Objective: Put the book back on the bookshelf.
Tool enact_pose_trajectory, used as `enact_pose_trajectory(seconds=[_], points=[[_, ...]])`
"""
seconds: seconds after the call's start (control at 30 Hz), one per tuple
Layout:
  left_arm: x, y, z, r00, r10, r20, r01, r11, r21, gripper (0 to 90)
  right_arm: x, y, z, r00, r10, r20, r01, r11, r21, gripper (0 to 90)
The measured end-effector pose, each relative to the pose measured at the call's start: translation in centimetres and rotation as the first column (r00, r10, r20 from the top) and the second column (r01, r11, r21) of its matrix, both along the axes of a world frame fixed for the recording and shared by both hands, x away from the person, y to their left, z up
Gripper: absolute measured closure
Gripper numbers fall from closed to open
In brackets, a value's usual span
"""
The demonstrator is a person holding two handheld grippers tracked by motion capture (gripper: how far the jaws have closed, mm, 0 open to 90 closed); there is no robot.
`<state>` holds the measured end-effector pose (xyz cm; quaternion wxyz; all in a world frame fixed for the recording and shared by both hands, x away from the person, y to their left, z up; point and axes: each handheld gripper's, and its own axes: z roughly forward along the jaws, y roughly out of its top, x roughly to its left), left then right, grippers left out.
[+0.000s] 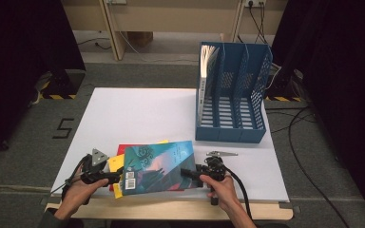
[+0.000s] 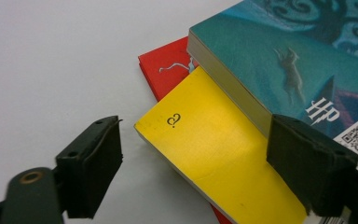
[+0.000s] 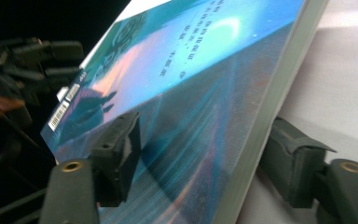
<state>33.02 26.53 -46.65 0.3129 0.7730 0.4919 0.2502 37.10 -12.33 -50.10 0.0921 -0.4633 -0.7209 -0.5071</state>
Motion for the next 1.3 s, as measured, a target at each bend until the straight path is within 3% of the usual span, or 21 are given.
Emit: enact_pose_trajectory(seconds=[0.07,0.17,0.23,0.3,0.47,0.63,0.73,0.8,0.9,1.03,1.17,1.23,1.3], points=[[0.1,0.2,-0.1,0.9999,0.000,-0.014,0.000,0.9999,-0.017,19.2,0.0,-0.2,0.0,0.9996,-0.018,-0.022,0.019,1.000,0.021,39.3],[0.1,0.1,-0.2,0.9996,-0.001,-0.027,-0.001,0.9987,-0.051,21.6,0.2,-0.4,0.5,0.9994,-0.028,-0.020,0.029,0.999,0.046,41.6],[0.0,-0.2,-0.2,0.9996,-0.015,-0.024,0.014,0.9983,-0.056,26.9,0.5,-0.6,1.4,0.9986,-0.050,-0.019,0.051,0.995,0.089,41.8],[-0.2,-0.8,-0.2,0.9995,-0.027,-0.014,0.027,0.9985,-0.048,34.4,1.0,-0.7,2.5,0.9986,-0.051,0.014,0.049,0.994,0.094,42.3],[-0.3,-2.2,-0.2,0.9995,-0.031,0.011,0.031,0.9994,-0.018,34.4,2.4,-1.1,6.2,0.9966,-0.043,0.070,0.035,0.994,0.103,48.7],[-0.5,-3.3,-0.3,0.9989,-0.035,0.032,0.034,0.9994,0.009,37.6,3.7,-0.5,9.9,0.9942,0.008,0.107,-0.011,1.000,0.026,56.9],[-0.5,-3.7,-0.4,0.9984,-0.035,0.045,0.035,0.9993,0.016,38.3,4.1,0.1,11.7,0.9928,0.036,0.114,-0.036,0.999,0.001,60.8],[-0.5,-4.1,-0.4,0.9980,-0.037,0.052,0.036,0.9992,0.019,38.3,4.3,0.8,13.2,0.9892,0.058,0.135,-0.053,0.998,-0.043,61.6],[-0.1,-4.9,-0.5,0.9973,-0.042,0.059,0.041,0.9988,0.027,34.8,4.8,2.2,15.7,0.9784,0.103,0.179,-0.089,0.992,-0.086,64.3],[0.7,-5.6,-0.6,0.9975,-0.028,0.064,0.026,0.9990,0.037,16.9,5.2,5.0,19.1,0.9559,0.169,0.240,-0.135,0.979,-0.154,65.5],[0.8,-5.7,-0.7,0.9978,-0.013,0.065,0.012,0.9997,0.023,13.7,4.6,7.6,20.4,0.9449,0.208,0.253,-0.173,0.973,-0.154,62.1],[0.8,-5.6,-0.8,0.9979,-0.004,0.064,0.003,0.9999,0.015,13.6,3.7,8.4,20.3,0.9362,0.229,0.266,-0.183,0.965,-0.187,60.6],[0.8,-5.6,-0.8,0.9977,-0.001,0.068,0.000,0.9999,0.016,13.3,2.9,8.7,19.9,0.9339,0.236,0.269,-0.186,0.963,-0.197,58.9]])
